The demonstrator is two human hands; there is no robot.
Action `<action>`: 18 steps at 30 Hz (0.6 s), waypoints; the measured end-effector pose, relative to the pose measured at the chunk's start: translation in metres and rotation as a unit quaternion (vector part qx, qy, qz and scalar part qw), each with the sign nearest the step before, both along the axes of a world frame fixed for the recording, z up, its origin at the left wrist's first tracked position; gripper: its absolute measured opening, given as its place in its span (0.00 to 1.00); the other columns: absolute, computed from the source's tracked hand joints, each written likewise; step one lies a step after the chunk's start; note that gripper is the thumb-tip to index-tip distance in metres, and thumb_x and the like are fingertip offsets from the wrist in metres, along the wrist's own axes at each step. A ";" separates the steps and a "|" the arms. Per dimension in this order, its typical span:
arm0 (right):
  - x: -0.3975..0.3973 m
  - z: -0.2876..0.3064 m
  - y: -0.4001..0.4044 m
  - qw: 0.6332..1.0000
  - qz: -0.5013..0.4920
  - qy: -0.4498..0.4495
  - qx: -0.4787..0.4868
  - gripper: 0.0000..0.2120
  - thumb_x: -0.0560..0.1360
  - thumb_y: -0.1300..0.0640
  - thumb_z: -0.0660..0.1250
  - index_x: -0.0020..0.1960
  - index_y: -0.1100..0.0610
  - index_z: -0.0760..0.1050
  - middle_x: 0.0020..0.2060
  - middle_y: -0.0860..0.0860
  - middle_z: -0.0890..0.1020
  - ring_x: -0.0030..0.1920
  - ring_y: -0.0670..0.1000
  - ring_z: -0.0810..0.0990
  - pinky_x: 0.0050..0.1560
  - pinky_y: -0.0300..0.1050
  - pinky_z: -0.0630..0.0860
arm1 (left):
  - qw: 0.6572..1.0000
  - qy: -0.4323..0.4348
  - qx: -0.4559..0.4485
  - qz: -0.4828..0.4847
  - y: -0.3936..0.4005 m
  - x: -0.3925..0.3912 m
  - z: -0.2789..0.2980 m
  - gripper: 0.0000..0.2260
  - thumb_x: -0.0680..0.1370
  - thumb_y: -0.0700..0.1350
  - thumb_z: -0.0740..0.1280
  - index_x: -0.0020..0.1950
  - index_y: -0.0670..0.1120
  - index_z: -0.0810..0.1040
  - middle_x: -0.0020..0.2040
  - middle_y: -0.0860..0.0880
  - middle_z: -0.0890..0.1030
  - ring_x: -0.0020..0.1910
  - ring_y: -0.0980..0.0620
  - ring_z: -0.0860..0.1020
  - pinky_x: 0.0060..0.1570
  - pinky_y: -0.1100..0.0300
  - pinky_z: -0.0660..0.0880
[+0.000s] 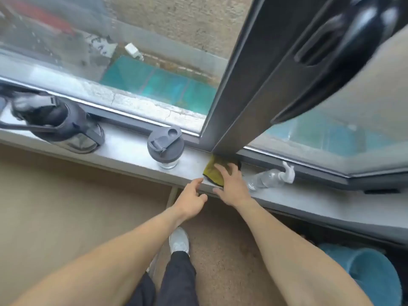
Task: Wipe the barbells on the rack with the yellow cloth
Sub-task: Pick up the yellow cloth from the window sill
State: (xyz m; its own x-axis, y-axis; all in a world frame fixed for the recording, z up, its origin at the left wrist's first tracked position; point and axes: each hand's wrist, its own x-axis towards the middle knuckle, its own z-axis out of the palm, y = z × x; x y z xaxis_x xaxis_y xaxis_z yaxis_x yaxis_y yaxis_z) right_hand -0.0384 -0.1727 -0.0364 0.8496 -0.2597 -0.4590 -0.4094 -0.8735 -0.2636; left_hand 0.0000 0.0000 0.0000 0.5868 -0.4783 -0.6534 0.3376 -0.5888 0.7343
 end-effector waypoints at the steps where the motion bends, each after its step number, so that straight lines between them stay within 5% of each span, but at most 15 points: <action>1: 0.003 -0.010 -0.002 1.000 0.004 0.012 -0.018 0.32 0.77 0.46 0.67 0.76 0.43 0.57 0.75 0.56 0.56 0.72 0.60 0.60 0.68 0.57 0.69 | 1.000 0.002 0.005 0.007 -0.004 0.001 -0.007 0.26 0.79 0.40 0.63 0.77 0.48 0.63 0.72 0.47 0.69 0.63 0.49 0.73 0.63 0.58 0.69; 6: -0.001 -0.048 0.000 0.998 -0.018 -0.039 -0.042 0.17 0.77 0.57 0.66 0.65 0.50 0.71 0.61 0.56 0.68 0.60 0.58 0.66 0.60 0.55 0.74 | 0.998 0.000 0.055 0.028 -0.005 -0.005 -0.038 0.16 0.77 0.37 0.62 0.63 0.48 0.78 0.62 0.48 0.78 0.58 0.50 0.77 0.61 0.61 0.71; 10: 0.000 -0.033 0.016 0.986 -0.093 0.038 0.135 0.12 0.76 0.66 0.61 0.56 0.56 0.75 0.55 0.58 0.73 0.53 0.56 0.75 0.55 0.44 0.75 | 0.994 0.011 0.077 0.076 0.011 -0.014 -0.029 0.17 0.77 0.40 0.64 0.67 0.46 0.73 0.63 0.47 0.73 0.59 0.50 0.76 0.59 0.63 0.68; 12: -0.005 -0.011 0.034 0.952 -0.126 0.094 0.264 0.09 0.76 0.67 0.63 0.54 0.58 0.76 0.48 0.59 0.80 0.45 0.54 0.80 0.45 0.37 0.76 | 0.990 0.046 0.077 0.112 0.024 -0.022 -0.010 0.28 0.74 0.46 0.68 0.73 0.46 0.65 0.66 0.47 0.67 0.61 0.52 0.72 0.62 0.63 0.67; 15: -0.022 0.032 0.067 0.898 -0.135 0.122 0.400 0.09 0.78 0.67 0.66 0.59 0.66 0.75 0.50 0.58 0.83 0.49 0.52 0.81 0.52 0.42 0.78 | 0.973 0.118 0.030 0.194 0.049 -0.034 0.022 0.45 0.62 0.59 0.74 0.74 0.47 0.61 0.66 0.48 0.72 0.63 0.53 0.73 0.61 0.64 0.71; 18: -0.030 0.087 0.105 0.880 -0.079 0.141 0.446 0.09 0.78 0.70 0.60 0.54 0.63 0.76 0.42 0.52 0.80 0.40 0.42 0.78 0.41 0.35 0.76 | 0.961 0.134 -0.011 0.241 0.082 -0.049 0.061 0.32 0.70 0.47 0.78 0.68 0.44 0.67 0.56 0.49 0.78 0.54 0.53 0.78 0.51 0.69 0.75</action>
State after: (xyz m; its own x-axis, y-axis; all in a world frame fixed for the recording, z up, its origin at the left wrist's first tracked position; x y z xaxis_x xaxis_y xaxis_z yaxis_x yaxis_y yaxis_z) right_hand -0.0684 -0.0678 0.0507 0.6545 0.2070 -0.7272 -0.6660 -0.2974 -0.6841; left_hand -0.0492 0.0816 0.0613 0.5551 -0.2082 -0.8053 0.7464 -0.3027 0.5927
